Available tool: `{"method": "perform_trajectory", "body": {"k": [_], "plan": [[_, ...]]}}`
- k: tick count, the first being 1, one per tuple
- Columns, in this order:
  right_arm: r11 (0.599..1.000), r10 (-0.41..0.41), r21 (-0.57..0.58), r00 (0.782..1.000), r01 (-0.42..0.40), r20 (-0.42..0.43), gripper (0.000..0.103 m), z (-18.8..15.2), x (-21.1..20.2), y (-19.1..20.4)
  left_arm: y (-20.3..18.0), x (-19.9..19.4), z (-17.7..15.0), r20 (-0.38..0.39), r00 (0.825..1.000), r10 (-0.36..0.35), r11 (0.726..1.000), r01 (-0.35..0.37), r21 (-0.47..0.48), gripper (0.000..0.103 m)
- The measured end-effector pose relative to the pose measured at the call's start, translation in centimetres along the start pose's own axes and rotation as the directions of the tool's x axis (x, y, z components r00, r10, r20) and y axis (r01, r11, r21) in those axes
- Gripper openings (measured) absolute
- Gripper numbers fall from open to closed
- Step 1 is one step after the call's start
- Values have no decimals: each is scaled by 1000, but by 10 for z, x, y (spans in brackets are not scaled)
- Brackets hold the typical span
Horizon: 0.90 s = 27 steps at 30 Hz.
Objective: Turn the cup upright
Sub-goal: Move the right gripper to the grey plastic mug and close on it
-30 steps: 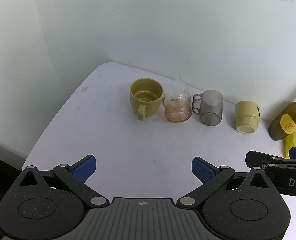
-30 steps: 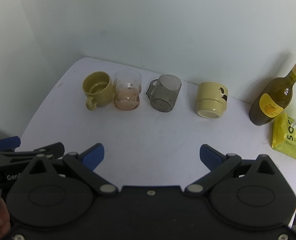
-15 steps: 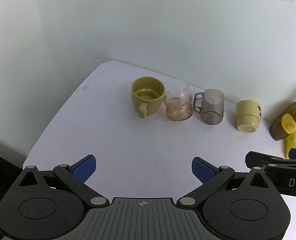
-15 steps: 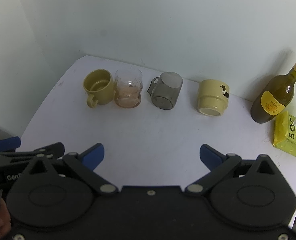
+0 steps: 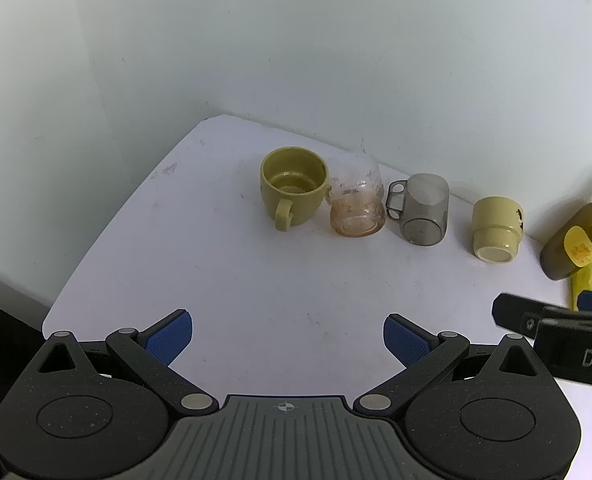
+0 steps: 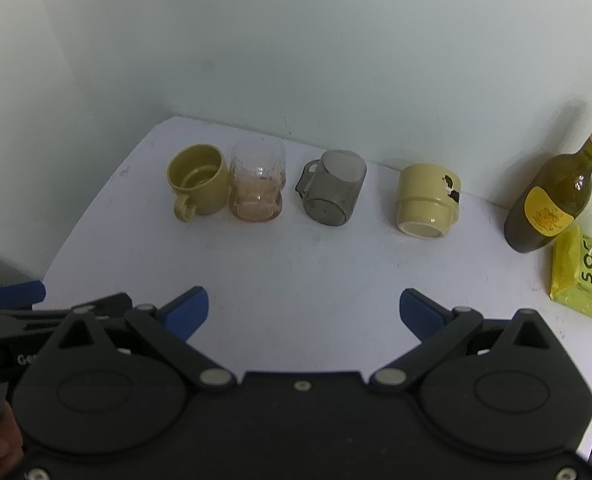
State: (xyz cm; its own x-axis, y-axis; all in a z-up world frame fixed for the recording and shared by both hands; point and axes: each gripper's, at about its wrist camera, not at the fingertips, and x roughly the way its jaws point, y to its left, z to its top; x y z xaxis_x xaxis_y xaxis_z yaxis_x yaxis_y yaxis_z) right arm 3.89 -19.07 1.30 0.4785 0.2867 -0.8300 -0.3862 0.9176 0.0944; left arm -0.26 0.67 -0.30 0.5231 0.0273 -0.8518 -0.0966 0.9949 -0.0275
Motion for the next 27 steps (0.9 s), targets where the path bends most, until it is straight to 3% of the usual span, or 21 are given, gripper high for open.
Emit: {"method": "perform_trajectory", "body": {"k": [6,15,25,27], "plan": [[996,-1,-91,994,10,105,103,0,30,-19,3,5,0,18,999,30,999,-29,-33,103],[1000,12,18,1000,-12,8,100,43,138,-68,18,1,-15,-4,992,127,983,-126,-130,103],[1000,7,-1,1000,-7,8,99,79,219,-42,31,-12,-44,-51,980,191,955,-198,-220,103],[1000,-4,3,1000,4,-2,95,81,231,-36,32,-15,-47,-55,980,193,952,-201,-233,103]]}}
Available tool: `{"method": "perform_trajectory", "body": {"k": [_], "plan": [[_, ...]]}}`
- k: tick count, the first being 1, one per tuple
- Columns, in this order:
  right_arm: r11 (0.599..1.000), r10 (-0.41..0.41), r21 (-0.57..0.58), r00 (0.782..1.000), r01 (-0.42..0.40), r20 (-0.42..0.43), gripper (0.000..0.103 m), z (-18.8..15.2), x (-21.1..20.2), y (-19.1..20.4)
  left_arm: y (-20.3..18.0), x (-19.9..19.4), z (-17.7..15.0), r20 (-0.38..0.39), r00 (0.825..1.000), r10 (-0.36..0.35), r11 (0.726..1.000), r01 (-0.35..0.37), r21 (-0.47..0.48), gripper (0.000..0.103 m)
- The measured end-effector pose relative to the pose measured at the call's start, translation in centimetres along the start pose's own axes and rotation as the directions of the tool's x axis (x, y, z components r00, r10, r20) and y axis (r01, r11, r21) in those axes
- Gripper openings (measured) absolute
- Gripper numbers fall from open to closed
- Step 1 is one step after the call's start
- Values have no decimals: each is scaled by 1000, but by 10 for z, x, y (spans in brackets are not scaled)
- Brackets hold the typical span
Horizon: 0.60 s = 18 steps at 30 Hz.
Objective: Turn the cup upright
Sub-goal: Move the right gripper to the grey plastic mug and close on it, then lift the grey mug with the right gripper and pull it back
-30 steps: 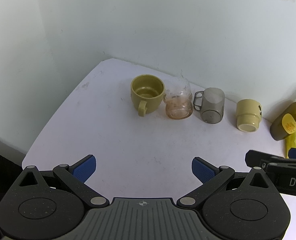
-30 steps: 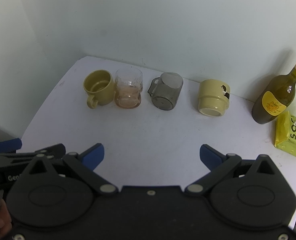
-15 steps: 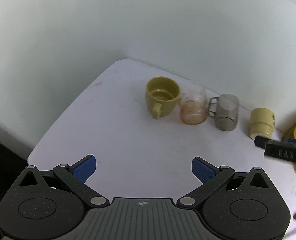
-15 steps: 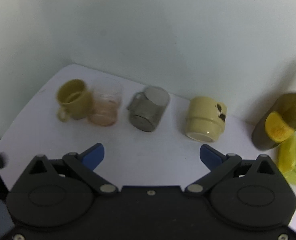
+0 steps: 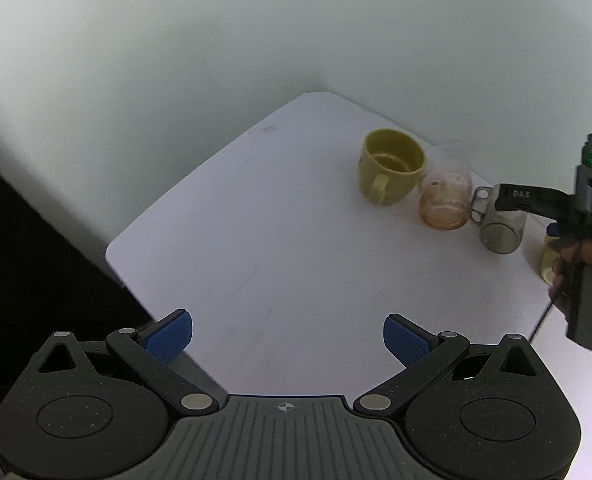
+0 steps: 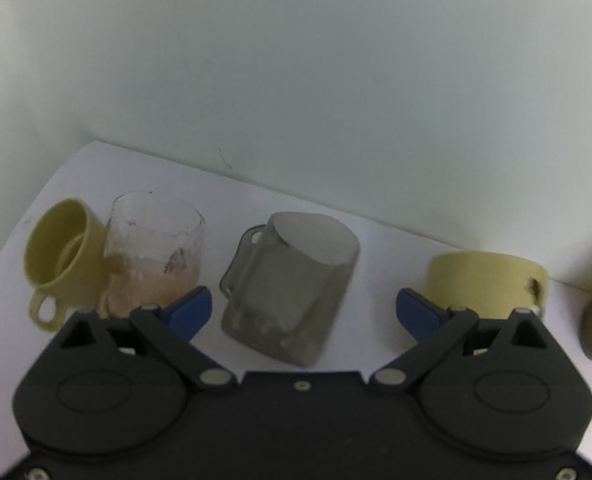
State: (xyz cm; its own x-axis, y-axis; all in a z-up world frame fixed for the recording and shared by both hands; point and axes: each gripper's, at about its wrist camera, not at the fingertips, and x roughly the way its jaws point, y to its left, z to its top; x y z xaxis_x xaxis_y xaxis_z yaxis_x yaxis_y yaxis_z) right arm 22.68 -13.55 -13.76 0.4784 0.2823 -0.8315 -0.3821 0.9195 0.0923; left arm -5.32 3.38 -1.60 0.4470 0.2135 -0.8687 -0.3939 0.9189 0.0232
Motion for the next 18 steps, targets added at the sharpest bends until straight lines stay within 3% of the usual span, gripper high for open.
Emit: {"method": "perform_trajectory", "body": {"k": [3,8,18], "plan": [[1000,-9,15,999,10,-46,91,-1,17,9,2,-4,-3,3,1000,7,1000,-7,2,103],[999,11,46,993,-6,-120,73,-5,32,10,9,-12,-2,22,1000,10,1000,-11,3,103],[998,-11,51,983,21,-182,71,-20,23,11,19,-21,3,51,998,-25,1000,26,-14,103]]}}
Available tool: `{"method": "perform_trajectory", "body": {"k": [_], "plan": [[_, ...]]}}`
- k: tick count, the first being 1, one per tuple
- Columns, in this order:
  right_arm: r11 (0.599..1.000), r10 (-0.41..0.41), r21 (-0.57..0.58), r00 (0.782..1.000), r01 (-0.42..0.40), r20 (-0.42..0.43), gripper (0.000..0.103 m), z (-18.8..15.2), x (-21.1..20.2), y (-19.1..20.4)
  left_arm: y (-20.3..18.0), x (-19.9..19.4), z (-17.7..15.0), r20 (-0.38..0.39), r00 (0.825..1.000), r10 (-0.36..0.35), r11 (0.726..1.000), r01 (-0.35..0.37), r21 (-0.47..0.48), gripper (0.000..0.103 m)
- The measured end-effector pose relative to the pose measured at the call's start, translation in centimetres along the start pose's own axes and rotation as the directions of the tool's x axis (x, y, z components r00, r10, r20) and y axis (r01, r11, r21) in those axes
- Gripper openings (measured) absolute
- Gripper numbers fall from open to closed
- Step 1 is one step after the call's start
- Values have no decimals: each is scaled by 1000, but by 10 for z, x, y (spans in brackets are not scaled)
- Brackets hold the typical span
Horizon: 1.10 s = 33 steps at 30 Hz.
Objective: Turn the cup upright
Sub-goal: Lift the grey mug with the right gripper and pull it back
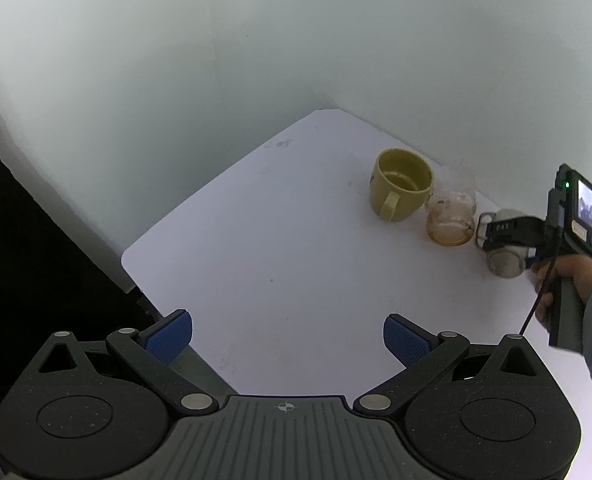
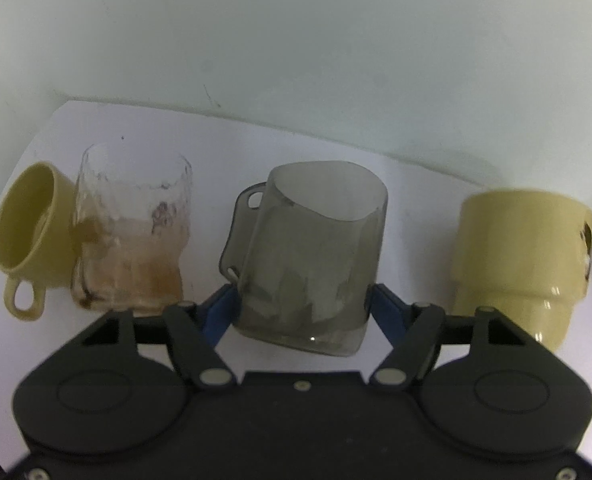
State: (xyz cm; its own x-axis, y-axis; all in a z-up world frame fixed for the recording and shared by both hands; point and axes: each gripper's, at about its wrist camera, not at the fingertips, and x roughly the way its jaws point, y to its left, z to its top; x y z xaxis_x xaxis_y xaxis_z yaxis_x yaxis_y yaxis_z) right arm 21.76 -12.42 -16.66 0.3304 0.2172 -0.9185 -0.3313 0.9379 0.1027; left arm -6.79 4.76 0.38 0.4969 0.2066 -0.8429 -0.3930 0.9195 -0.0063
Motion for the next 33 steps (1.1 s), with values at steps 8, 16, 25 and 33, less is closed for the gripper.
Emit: {"method": "perform_trajectory", "body": {"k": [8,16,25,33], "plan": [[1000,3,11,998,-3,-56,71,-70,-26,20,5,2,-1,-14,996,-92,996,92,-20,103],[1000,7,-21,997,-9,-77,72,-122,-40,49,9,3,4,6,988,-155,988,155,6,103],[997,33,73,995,-27,-90,79,-100,-52,35,16,8,9,11,987,-158,987,158,3,103],[999,45,29,993,-42,-107,70,-101,-51,42,32,17,2,11,991,-135,990,135,-45,103]]}}
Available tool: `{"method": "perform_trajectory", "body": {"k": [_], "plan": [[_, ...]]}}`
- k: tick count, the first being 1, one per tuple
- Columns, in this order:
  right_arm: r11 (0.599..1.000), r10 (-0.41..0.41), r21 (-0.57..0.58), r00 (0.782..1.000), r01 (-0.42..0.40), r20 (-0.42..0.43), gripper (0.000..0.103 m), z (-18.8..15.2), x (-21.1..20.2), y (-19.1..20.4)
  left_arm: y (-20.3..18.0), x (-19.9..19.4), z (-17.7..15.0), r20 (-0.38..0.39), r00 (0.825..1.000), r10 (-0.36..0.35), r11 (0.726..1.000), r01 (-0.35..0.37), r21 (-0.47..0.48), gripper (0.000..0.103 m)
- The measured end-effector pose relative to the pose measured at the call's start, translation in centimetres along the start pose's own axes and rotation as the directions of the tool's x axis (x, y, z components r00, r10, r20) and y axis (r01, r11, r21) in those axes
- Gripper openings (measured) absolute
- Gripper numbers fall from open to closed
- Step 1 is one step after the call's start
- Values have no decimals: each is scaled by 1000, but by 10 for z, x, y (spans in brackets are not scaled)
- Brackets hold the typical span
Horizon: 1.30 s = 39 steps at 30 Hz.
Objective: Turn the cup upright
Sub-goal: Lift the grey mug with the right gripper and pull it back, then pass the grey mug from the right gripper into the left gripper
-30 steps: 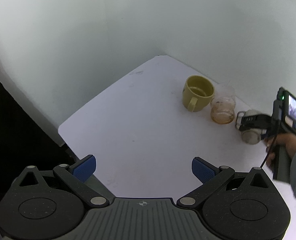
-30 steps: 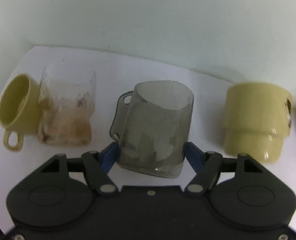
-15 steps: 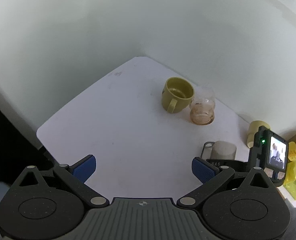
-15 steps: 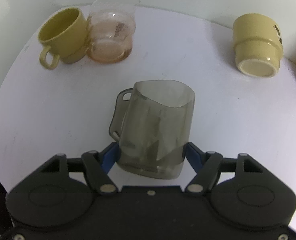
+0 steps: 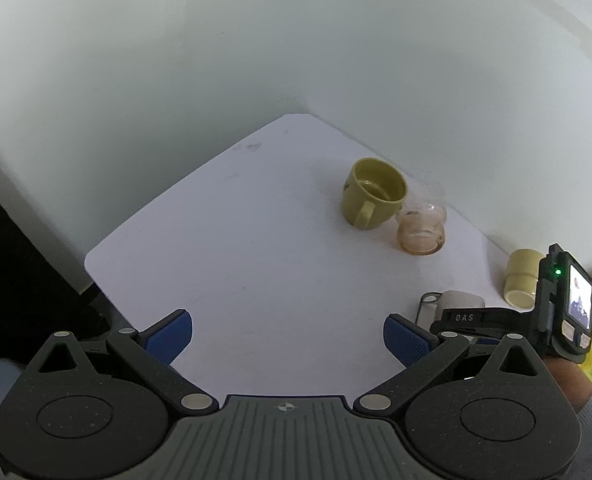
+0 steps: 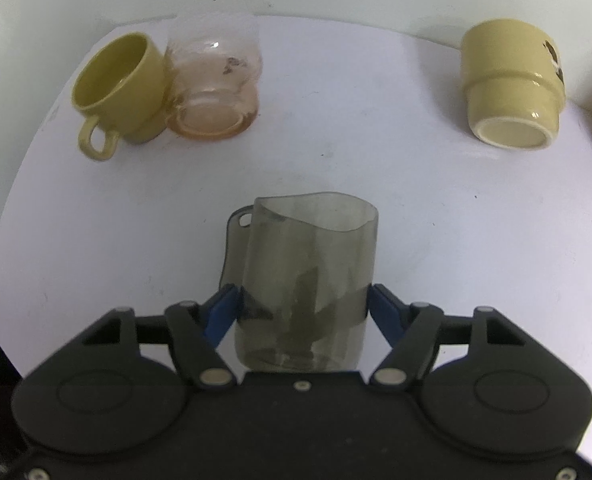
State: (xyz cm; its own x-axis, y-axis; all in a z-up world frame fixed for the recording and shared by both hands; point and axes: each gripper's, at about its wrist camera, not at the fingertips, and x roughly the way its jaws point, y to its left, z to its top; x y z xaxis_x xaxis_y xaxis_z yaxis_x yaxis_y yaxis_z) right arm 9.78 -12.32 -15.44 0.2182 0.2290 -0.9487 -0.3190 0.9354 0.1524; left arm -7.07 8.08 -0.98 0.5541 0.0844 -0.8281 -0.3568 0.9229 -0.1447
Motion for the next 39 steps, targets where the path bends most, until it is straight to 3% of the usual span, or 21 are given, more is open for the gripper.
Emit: {"method": "perform_trajectory", "body": {"k": [10,17,21,25,27,30,32,33,34,36,39], "plan": [[999,-7,53,1000,7,4,70,-16,4,22,11,6,-8,-18,999,27,999,-27,20,103],[989,76,125,997,-75,-3,71,-23,-16,3,-4,18,-13,-44,999,17,996,-12,94,103],[981,98,159,992,-109,76,72,-24,-51,-27,-21,26,-21,-47,999,18,990,-11,137,103],[987,63,132,982,-88,180,84,-33,-81,-47,-53,35,-36,24,1000,7,967,-13,255,103],[997,31,61,958,-51,286,89,-48,-108,-63,-67,38,-44,53,998,-18,953,1,302,103],[998,30,44,946,-46,324,89,-66,-129,-84,-89,48,-54,50,996,-72,938,51,344,103],[993,50,85,946,-81,320,89,-77,-134,-100,-104,61,-62,4,988,-152,926,141,351,103],[989,60,109,945,-100,321,89,-83,-135,-107,-106,63,-62,-4,987,-160,924,151,351,103],[985,66,130,944,-113,322,89,-88,-134,-114,-115,76,-67,-59,980,-189,916,197,348,103],[981,70,149,946,-122,316,89,-94,-132,-124,-125,94,-73,-111,975,-195,921,220,321,103],[991,52,104,950,-88,307,86,-95,-129,-130,-137,113,-82,-106,976,-193,923,217,318,98]]}}
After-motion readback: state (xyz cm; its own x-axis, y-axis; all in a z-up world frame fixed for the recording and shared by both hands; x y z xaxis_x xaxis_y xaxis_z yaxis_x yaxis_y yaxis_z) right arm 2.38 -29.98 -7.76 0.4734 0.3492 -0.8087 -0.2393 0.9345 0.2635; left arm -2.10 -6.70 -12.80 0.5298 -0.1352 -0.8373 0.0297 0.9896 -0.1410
